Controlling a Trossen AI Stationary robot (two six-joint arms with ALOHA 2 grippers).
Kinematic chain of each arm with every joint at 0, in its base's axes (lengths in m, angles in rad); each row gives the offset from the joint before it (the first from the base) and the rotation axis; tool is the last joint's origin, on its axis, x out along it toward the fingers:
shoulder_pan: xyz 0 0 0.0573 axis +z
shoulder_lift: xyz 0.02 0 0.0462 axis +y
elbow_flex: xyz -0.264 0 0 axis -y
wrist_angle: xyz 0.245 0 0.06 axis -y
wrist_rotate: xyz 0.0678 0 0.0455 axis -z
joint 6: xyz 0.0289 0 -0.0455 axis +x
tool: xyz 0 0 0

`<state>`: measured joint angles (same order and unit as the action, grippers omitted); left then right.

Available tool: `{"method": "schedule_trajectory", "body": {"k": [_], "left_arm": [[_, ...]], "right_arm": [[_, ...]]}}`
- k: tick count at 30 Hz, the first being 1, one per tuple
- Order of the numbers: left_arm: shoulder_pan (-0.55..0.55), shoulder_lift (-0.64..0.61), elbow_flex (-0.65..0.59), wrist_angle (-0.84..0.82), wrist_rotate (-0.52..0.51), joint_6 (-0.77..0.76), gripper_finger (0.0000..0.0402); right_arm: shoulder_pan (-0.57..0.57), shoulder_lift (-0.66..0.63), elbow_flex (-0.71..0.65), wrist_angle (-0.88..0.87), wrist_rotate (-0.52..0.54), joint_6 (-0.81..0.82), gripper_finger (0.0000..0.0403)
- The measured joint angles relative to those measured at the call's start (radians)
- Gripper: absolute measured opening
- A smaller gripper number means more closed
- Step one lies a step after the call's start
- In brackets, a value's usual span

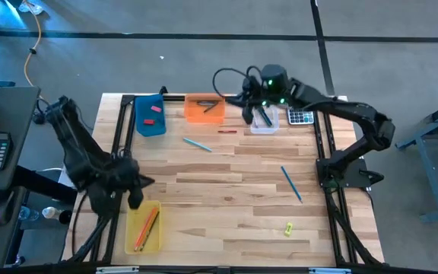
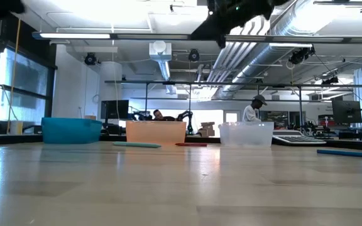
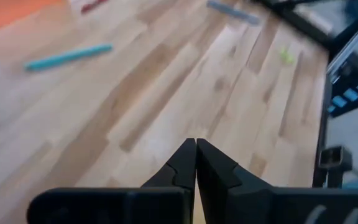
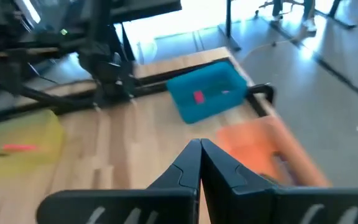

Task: Sort crayons/erasers/pens/pencils in bins
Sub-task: Put the light blue pen into the transparent bin

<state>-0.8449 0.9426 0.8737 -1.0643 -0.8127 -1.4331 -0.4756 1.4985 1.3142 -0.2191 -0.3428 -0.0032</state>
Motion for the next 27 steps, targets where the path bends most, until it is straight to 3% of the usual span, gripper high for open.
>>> {"method": "schedule_trajectory", "body": {"k": [5,11,19,27], "left_arm": [[0.145,-0.185,-0.164,0.265,0.011,0.282,0.0],[0.434,-0.27,-0.308,0.6,0.183,0.624,0.0],[0.823,-0.223,-0.436,0.946,0.528,0.888,0.0],[1.082,-0.133,-0.465,1.04,0.764,0.999,0.0]], "right_arm": [[0.051,-0.003,-0.184,0.269,0.0,0.161,0.0],[0.08,-0.085,-0.265,0.314,0.086,0.204,0.0],[0.08,-0.237,-0.27,0.089,0.207,0.161,0.0],[0.159,-0.327,-0.27,-0.255,0.355,0.239,0.0]]}}
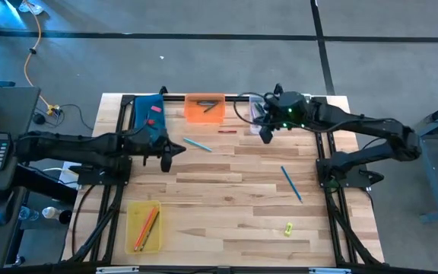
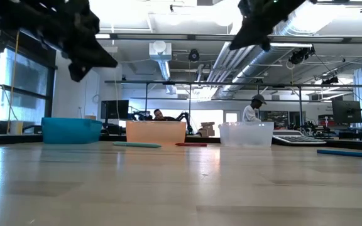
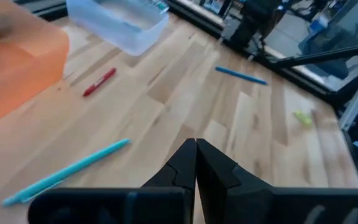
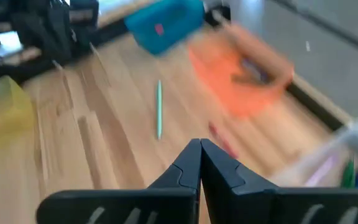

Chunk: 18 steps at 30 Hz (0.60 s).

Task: Sort crayons/erasers/pens/pencils in bins
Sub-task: Put the light blue pen into the transparent bin

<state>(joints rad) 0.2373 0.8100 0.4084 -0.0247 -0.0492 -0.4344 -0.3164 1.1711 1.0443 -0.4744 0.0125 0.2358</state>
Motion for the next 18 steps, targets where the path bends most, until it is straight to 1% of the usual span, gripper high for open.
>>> {"method": "schedule_trajectory", "body": {"k": [4,8,12,15,18], "left_arm": [[0.093,0.045,0.0,0.042,0.087,0.038,0.0],[0.163,0.084,0.0,0.089,0.177,0.062,0.0],[0.211,0.113,0.0,0.088,0.222,0.072,0.0],[0.236,0.138,0.002,0.089,0.268,0.1,0.0],[0.248,0.184,0.027,0.062,0.307,0.152,0.0]], "right_arm": [[0.077,-0.018,0.0,-0.145,0.064,0.124,0.0],[0.167,-0.019,0.0,-0.333,0.114,0.282,0.0],[0.253,-0.019,0.0,-0.498,0.137,0.446,0.0],[0.301,-0.019,0.0,-0.572,0.137,0.538,0.0],[0.324,-0.019,0.0,-0.595,0.138,0.587,0.0]]}}
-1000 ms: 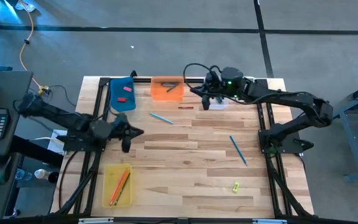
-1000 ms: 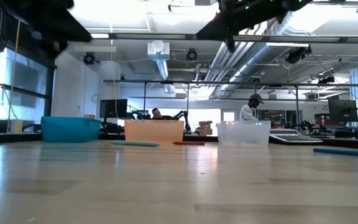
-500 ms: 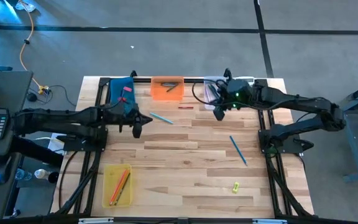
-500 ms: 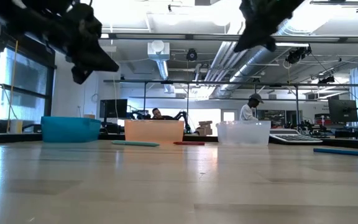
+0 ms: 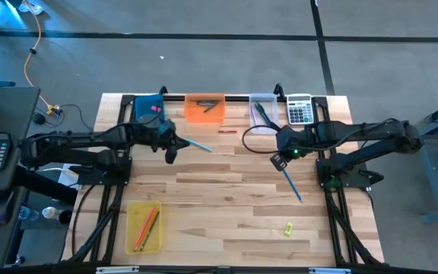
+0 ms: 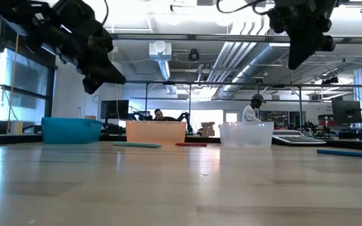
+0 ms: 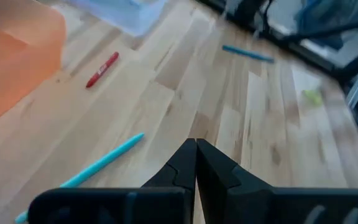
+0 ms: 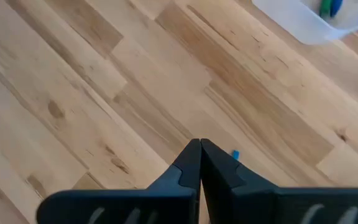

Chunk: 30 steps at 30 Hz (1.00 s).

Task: Sort crayons/erasers/pens/pencils in bins
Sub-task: Put the light blue pen into the transparent bin

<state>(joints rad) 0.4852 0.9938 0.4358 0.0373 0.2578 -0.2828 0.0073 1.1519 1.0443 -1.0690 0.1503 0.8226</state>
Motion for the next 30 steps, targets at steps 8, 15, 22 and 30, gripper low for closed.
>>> {"method": "schedule_trajectory", "body": {"k": [8,15,22,30], "left_arm": [[-0.001,0.225,0.157,-0.115,0.003,0.173,0.0],[-0.001,0.47,0.345,-0.309,-0.05,0.365,0.0024],[-0.001,0.626,0.474,-0.354,-0.086,0.551,0.0089],[-0.01,0.768,0.546,-0.438,-0.204,0.709,0.0132]], "right_arm": [[-0.002,0.0,0.0,-0.004,0.002,-0.013,0.0],[-0.002,0.0,0.0,-0.004,0.006,-0.063,0.0],[-0.002,0.0,0.0,0.004,0.007,-0.104,0.0],[-0.003,0.0,0.0,0.046,0.015,-0.168,0.0]]}}
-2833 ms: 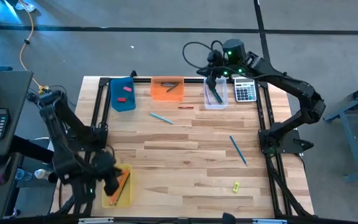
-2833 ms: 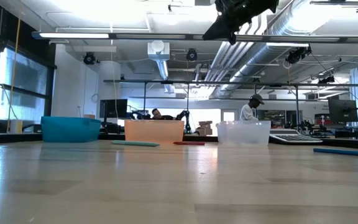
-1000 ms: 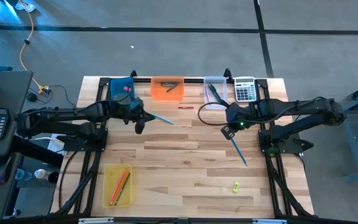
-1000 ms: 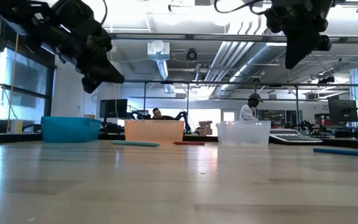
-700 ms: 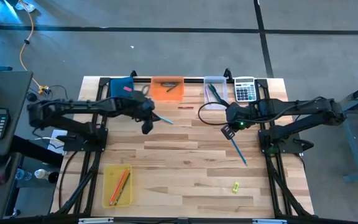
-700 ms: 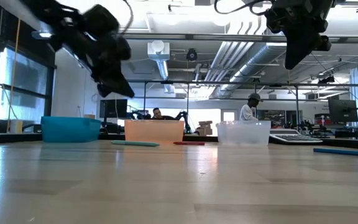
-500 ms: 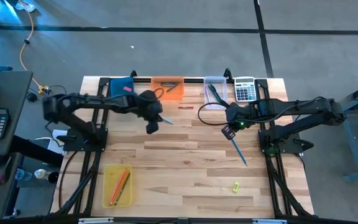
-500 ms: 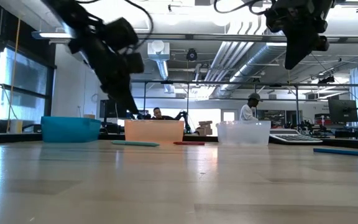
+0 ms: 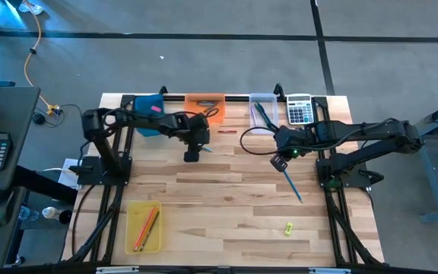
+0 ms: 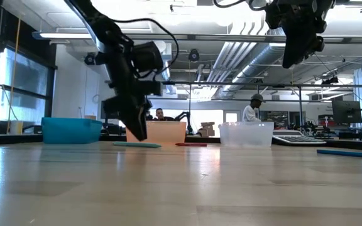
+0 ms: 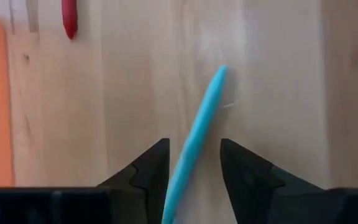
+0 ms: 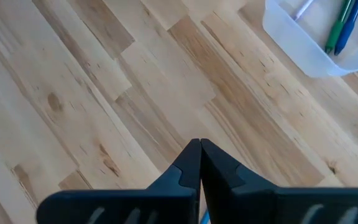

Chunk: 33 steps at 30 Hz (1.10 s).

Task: Sort crayons/erasers/pens/pencils in bins
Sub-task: Put the light blue pen into the transparent bin

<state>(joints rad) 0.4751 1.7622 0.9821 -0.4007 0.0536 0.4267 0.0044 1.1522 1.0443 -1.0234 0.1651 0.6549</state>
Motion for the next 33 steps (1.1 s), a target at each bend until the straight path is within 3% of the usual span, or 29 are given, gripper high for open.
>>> {"method": "schedule_trajectory", "body": {"k": [8,18,25,33], "left_arm": [[0.0,0.066,0.016,-0.012,-0.026,0.03,0.0114],[-0.013,0.082,0.017,-0.05,0.015,0.052,0.002],[0.016,0.06,0.012,-0.062,0.108,-0.075,0.0008],[0.068,-0.022,0.006,-0.065,0.25,-0.249,0.0002]], "right_arm": [[0.0,0.0,0.0,0.005,0.002,-0.001,0.0],[0.0,0.0,0.0,0.013,0.002,-0.024,0.0],[-0.022,-0.039,0.0,0.013,-0.041,-0.053,0.0],[-0.065,-0.153,0.001,0.095,0.02,-0.103,0.0]]}}
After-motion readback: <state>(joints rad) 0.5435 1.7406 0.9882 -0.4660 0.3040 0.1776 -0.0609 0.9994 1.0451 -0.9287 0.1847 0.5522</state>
